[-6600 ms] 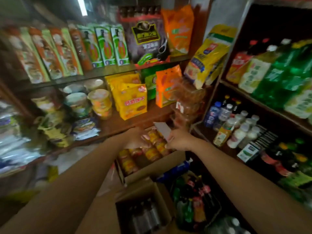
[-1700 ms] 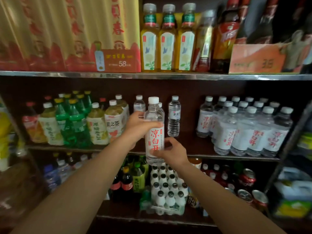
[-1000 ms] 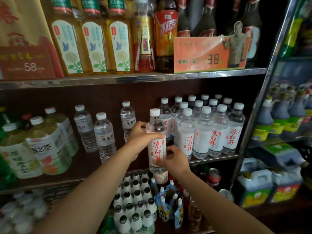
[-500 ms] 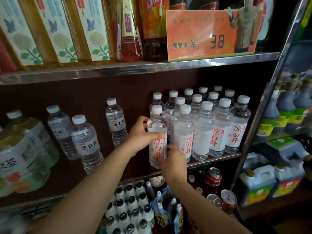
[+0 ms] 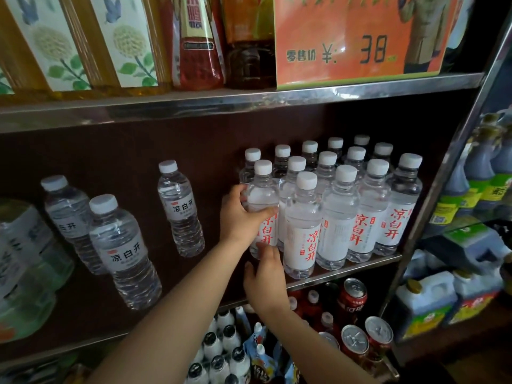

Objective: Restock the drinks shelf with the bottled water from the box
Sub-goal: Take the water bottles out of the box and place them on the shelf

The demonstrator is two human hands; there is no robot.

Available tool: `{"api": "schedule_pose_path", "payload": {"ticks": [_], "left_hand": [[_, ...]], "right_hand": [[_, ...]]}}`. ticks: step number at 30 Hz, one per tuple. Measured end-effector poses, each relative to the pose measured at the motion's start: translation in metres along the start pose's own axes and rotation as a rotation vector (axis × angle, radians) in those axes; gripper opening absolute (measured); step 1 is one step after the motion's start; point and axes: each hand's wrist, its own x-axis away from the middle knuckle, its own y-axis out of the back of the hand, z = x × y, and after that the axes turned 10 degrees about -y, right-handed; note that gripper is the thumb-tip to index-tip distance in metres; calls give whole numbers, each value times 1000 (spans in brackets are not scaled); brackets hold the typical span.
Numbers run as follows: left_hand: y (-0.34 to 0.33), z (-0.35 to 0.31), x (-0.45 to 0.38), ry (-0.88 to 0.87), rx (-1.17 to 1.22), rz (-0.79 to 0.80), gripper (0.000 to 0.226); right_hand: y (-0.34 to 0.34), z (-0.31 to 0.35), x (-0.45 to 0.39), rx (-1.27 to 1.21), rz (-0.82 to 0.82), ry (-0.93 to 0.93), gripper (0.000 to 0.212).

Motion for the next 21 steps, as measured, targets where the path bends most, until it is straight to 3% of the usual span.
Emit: {"api": "schedule_pose_path", "payload": {"ticks": [6,10,13,16,21], "left_hand": [[8,-8,7,149,71,91,74],[30,-17,16,238,54,174,92],[62,-22,28,293,9,210,79],[102,-23,47,360,-17,200,52],[181,-29,97,375,-190,173,23]], "right_hand": [[-6,0,5,17,75,5,57],[-1,5,9,90,84,15,51],[2,14,15,147,103,51,48],[2,27,25,223,153,77,46],[-11,55,50,507,243,186,35]]}}
